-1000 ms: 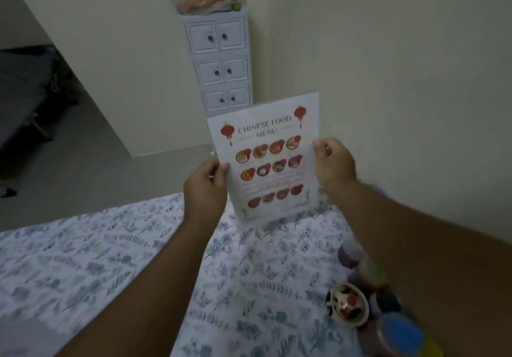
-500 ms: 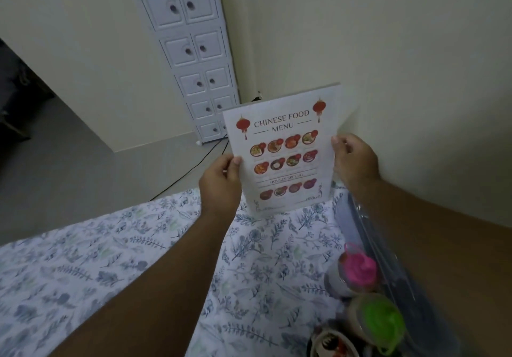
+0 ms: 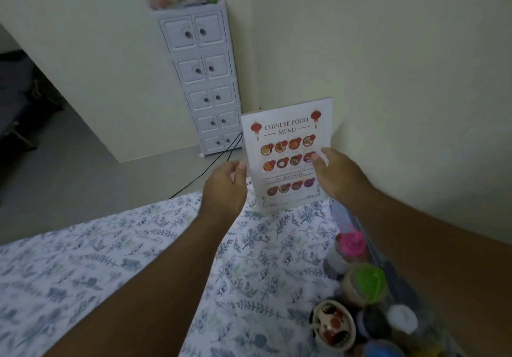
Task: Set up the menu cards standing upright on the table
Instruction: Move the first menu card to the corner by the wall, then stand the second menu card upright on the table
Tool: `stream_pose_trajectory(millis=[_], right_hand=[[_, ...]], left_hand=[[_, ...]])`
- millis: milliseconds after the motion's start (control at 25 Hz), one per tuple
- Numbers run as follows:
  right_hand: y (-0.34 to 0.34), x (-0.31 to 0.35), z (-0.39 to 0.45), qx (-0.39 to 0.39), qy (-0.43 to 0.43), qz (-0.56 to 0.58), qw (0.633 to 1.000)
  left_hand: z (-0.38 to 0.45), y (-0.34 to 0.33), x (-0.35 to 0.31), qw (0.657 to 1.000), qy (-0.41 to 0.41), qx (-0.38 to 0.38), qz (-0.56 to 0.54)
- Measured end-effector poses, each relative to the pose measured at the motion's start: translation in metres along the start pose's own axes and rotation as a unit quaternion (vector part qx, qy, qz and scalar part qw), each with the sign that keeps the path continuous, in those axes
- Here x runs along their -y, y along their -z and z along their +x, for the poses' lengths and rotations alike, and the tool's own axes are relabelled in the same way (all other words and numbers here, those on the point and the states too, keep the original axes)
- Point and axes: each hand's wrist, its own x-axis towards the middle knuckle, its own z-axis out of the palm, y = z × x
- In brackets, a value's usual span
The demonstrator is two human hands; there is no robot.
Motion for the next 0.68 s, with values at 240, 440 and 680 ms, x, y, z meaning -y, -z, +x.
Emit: stream_pose_trajectory(millis=[240,440,680], right_hand=[[-0.013,0.067,-0.148,0.04,0.126,-0.106,0.985],[-0.054,0.107,-0.286,0.084,0.174,-0.175,0.966],[-0.12,0.147,-0.382,0.105,0.252,-0.178,0.945]], left_hand=[[-0.118,0.092,0.032,0.982,-0.021,0.06,0.177],[-0.241,0.162,0.074,0.975,-0.031,0.058,0.214],[-0.333,0.234,0.139,0.973,-0.002,-0.005,0.229]])
